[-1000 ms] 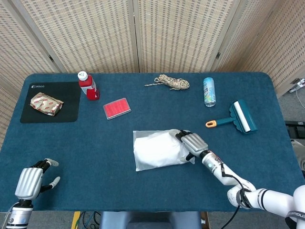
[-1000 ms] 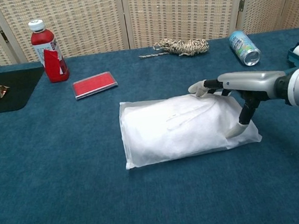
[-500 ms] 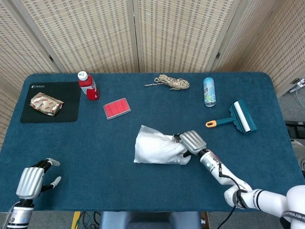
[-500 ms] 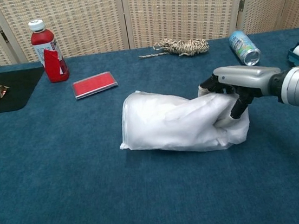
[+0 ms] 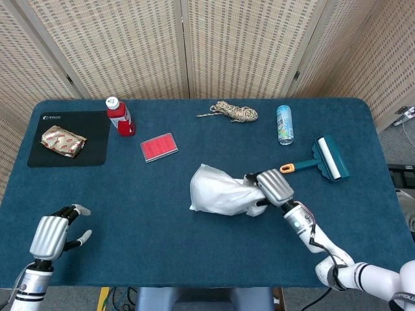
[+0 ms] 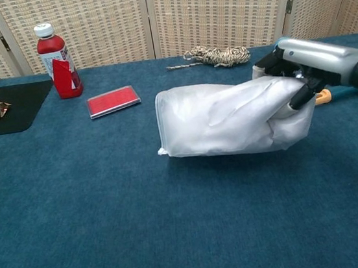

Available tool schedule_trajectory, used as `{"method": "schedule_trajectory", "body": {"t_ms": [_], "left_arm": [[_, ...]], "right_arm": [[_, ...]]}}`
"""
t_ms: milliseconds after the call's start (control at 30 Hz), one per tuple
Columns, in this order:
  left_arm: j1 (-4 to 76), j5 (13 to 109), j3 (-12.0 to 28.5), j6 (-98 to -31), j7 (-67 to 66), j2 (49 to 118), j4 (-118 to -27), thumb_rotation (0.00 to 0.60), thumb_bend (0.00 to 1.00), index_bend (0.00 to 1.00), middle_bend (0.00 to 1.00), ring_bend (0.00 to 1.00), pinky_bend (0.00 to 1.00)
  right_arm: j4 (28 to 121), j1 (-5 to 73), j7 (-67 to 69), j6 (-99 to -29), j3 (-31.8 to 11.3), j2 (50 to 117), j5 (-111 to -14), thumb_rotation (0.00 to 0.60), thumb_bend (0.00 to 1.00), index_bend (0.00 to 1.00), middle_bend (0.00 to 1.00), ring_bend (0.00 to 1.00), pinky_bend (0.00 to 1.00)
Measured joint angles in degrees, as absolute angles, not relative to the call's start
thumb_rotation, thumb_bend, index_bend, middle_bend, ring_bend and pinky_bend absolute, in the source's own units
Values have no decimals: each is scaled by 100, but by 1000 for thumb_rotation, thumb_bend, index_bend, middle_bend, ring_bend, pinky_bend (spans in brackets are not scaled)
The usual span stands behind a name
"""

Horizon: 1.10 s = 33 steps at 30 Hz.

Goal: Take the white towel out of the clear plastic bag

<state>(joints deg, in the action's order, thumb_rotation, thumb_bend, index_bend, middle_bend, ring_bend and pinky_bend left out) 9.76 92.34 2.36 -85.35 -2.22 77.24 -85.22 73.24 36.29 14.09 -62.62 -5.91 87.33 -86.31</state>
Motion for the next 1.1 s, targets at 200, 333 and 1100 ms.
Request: {"method": "schedule_trajectory", "body": {"t_ms": [200,333,1100], "left_arm": [[1272,9286,429,-8379,-343,7681,-8871,600,233,421,412,432,628],[1490,9297,571,-8236,-424,7673,-9099,600,233,417,412,431,628],[2463,8899,1287,-7655,-713,7688,-10126,600,233,382,295,370,595]], "right_arm": [[7257,3424,1694,-6884,-551,8616,-8922,600,416,565,675,616,719],[7149,3301,1975,-7292,-526,8601,-9112,600,424,565,675,616,719],[5993,3180,3222,-9198,-537,9481,-10059,600,433,565,675,616,719]]}}
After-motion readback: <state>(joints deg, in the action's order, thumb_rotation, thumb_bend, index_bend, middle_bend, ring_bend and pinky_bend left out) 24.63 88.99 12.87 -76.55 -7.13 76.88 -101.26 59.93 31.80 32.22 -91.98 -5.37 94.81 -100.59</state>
